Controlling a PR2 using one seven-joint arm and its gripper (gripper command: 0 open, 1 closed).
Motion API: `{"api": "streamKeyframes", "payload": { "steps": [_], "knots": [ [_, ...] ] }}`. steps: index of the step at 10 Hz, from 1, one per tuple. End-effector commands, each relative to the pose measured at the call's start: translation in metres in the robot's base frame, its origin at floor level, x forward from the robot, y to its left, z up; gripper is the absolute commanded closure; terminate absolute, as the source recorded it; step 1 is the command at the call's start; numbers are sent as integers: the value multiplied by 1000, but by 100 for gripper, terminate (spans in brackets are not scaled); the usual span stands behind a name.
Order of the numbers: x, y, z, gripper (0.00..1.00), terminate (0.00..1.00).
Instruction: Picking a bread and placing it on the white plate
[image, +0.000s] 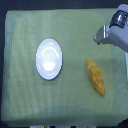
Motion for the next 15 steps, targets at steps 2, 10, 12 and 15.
{"api": "streamKeyframes", "payload": {
  "steps": [2, 10, 12, 15],
  "knots": [
    [-6, -7, -8, 0, 0],
    [-39, 25, -67, 0, 0],
    [-45, 43, -91, 0, 0],
    [-47, 50, -114, 0, 0]
  ]
}}
